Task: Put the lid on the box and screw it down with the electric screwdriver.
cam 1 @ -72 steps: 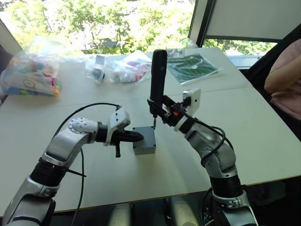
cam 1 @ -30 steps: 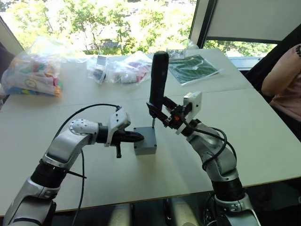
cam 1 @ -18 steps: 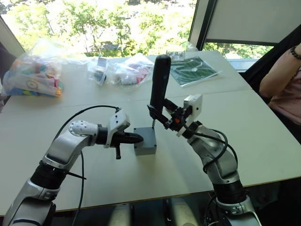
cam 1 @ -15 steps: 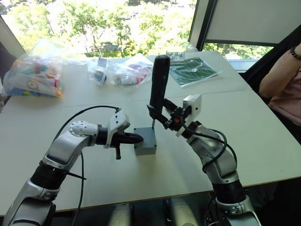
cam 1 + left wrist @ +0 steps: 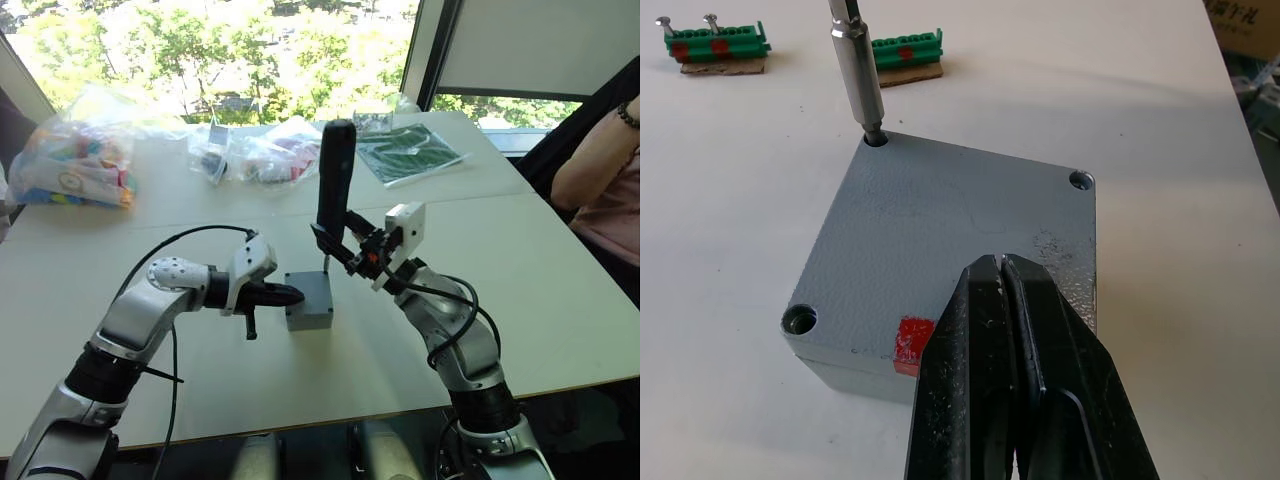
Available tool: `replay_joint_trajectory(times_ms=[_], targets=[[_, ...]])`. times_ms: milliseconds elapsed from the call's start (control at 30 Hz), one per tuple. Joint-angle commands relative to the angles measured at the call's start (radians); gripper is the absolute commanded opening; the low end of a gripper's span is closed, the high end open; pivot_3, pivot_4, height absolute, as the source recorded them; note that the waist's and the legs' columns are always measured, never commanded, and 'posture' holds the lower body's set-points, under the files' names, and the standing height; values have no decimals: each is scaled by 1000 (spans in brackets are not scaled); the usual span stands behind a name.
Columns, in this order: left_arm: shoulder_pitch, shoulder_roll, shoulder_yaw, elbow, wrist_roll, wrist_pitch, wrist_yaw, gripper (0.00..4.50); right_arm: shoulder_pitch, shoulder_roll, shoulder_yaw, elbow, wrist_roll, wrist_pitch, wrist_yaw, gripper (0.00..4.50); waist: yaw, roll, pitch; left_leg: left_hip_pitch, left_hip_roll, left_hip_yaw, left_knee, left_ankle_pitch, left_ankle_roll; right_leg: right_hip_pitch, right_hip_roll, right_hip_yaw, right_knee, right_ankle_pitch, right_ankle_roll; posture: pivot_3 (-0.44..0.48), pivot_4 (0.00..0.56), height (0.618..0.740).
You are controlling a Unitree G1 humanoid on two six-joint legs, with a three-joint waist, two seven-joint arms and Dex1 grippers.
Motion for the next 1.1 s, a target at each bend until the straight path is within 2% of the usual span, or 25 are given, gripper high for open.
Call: replay_joint_trajectory(times_ms=[33,500,1100], targets=[[12,6,-10,-5,16,1,-1,0,40,-13,27,64,-48,73,-24,1856,0,0,-1,0,0,0,0,0,0,0,0,0,0,0,0,0,150,740],[14,6,-9,-12,16,2,-3,0,88,-21,3,68,-34,70,-44,1856,1,-1,-7,0,0,0,0,0,0,1,-1,-1,-2,0,0,0,150,740],[7,-12,-16,5,24,-1,2,0,50,-19,6,25,-25,75,-34,1856,1,0,-10,-2,0,-2,-2,0,0,3,-1,-1,-12,0,0,0,150,740]])
